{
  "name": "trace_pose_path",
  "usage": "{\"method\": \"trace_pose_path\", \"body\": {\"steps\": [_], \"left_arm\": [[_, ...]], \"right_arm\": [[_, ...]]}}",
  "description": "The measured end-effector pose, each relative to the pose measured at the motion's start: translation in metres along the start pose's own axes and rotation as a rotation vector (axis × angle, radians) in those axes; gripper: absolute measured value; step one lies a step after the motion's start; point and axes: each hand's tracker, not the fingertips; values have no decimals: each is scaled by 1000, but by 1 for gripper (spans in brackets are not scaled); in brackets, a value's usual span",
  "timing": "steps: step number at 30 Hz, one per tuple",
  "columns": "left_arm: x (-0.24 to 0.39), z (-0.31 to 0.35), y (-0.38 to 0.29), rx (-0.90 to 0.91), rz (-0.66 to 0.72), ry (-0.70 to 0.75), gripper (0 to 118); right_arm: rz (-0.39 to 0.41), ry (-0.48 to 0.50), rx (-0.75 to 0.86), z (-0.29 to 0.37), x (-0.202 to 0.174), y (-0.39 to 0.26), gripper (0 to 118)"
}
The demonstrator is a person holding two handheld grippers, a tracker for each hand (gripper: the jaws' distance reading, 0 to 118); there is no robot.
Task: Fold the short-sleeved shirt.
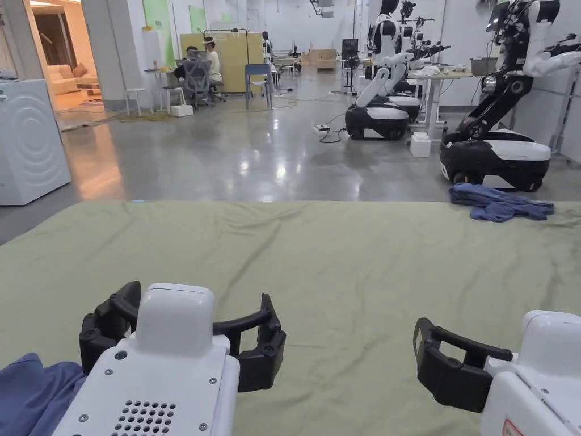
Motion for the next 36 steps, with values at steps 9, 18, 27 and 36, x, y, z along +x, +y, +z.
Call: {"method": "trace_pose_path", "body": {"steps": [9,18,27,36], "left_arm": [[-19,2,3,-12,184,-108,118],[-20,0,-4,-41,184,-105,0],[-26,0,-4,-42,210,-109,0],[-57,12,-1,-41,194,-10,0]], "right_arm": [[155,-92,130,21,-34,19,66],[162,-82,116,8,-34,11,6],[157,-34,131,7,-40,14,2],[168,46,101,-10,-67,15,2]]}}
